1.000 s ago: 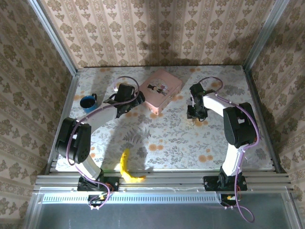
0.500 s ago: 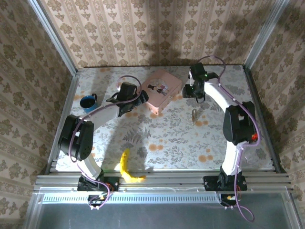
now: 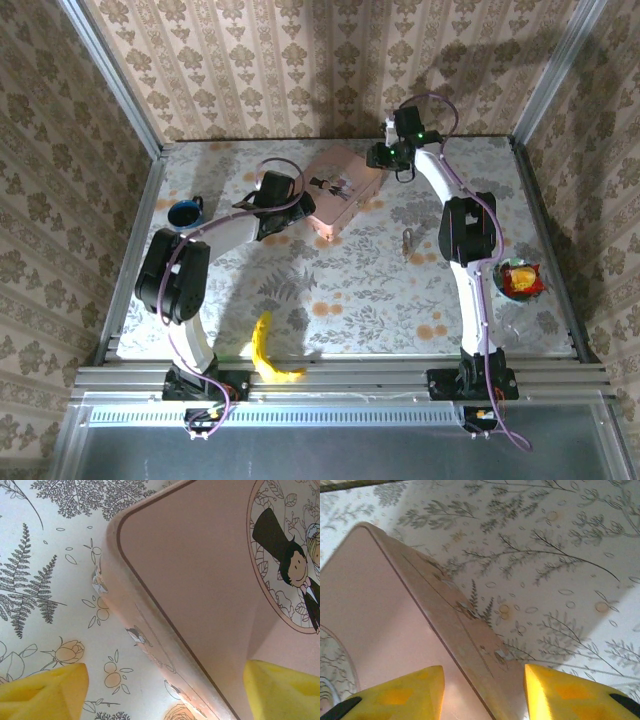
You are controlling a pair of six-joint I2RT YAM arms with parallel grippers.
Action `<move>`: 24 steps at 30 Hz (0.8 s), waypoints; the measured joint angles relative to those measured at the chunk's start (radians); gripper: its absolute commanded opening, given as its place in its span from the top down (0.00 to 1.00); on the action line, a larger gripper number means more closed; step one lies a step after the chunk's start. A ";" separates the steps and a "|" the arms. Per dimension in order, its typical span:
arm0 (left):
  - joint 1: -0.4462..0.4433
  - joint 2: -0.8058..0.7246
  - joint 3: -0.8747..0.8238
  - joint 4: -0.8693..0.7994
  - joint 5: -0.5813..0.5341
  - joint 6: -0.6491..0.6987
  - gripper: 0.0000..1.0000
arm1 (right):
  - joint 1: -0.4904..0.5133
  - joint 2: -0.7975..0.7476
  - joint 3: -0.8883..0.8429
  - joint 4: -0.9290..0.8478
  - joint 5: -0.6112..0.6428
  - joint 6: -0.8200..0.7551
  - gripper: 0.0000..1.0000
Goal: Unlock the padlock with the key
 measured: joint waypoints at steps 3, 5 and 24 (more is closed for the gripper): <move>0.002 0.011 0.011 0.003 0.004 0.000 0.33 | 0.000 0.007 0.003 -0.002 -0.037 0.003 0.59; 0.003 0.018 0.015 0.014 0.017 0.000 0.38 | 0.000 0.006 -0.012 0.008 -0.043 0.005 0.64; 0.098 0.124 0.140 0.060 0.111 0.019 0.65 | 0.020 -0.470 -0.815 0.335 -0.065 0.154 0.72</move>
